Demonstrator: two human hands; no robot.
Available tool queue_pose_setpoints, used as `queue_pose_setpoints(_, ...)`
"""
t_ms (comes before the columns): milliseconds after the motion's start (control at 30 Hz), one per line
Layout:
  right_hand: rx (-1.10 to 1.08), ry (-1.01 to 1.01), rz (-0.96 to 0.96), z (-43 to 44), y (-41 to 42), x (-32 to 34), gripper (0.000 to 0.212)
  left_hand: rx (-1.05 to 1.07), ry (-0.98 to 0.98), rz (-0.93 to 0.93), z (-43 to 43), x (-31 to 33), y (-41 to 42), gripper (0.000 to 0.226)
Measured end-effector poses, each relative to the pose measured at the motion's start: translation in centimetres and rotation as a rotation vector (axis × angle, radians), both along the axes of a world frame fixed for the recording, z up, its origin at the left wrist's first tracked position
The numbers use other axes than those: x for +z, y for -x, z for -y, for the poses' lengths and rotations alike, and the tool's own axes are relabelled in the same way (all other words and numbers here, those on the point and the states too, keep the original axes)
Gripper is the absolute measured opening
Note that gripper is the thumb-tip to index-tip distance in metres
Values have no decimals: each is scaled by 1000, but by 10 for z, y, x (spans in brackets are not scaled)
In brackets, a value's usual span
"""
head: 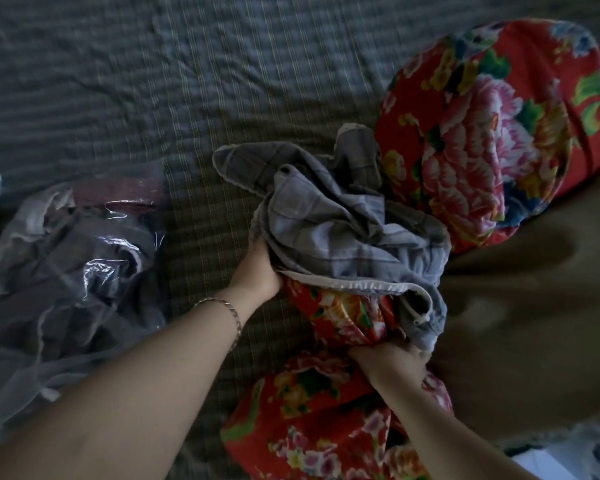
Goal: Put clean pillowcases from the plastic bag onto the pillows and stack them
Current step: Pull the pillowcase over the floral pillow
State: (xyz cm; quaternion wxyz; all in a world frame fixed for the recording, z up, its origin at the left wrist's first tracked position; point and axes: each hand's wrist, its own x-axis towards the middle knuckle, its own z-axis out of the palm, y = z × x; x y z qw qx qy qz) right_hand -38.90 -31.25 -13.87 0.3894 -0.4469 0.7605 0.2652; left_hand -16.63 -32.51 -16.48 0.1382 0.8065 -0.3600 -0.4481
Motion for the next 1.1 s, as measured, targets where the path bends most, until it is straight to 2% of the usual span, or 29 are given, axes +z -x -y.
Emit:
queue_pose_setpoints(133,122,11,85,14,2,11,41,121,20,90,-3,0,-4,34)
queue_pose_setpoints(233,-110,-21,294,18,8,28,27,159,71,136,2,16,-8,26)
queue_pose_setpoints(400,-244,-161,548,10,11,98,29,188,172,146,3,71,-14,17)
queue_pose_setpoints(500,-251,-126,595,23,15,158,24,3,234,129,-12,124,-26,4)
queue_pose_setpoints(600,-212,-86,620,33,13,224,24,-145,209,125,-33,181,-28,11)
queue_pose_setpoints(700,-219,-85,655,34,13,281,27,-70,144,143,-48,223,-20,8)
queue_pose_setpoints(800,-265,-97,673,13,25,330,14,-30,61,169,-69,255,-4,12)
queue_pose_setpoints(900,-315,-155,655,-17,34,354,13,-49,117,50,-96,277,19,20)
queue_pose_setpoints(1033,-374,-158,602,-36,34,368,12,-346,141,93,-139,305,38,45)
queue_pose_setpoints(1100,-381,-126,575,-35,33,370,20,-573,275,176,-154,320,46,42)
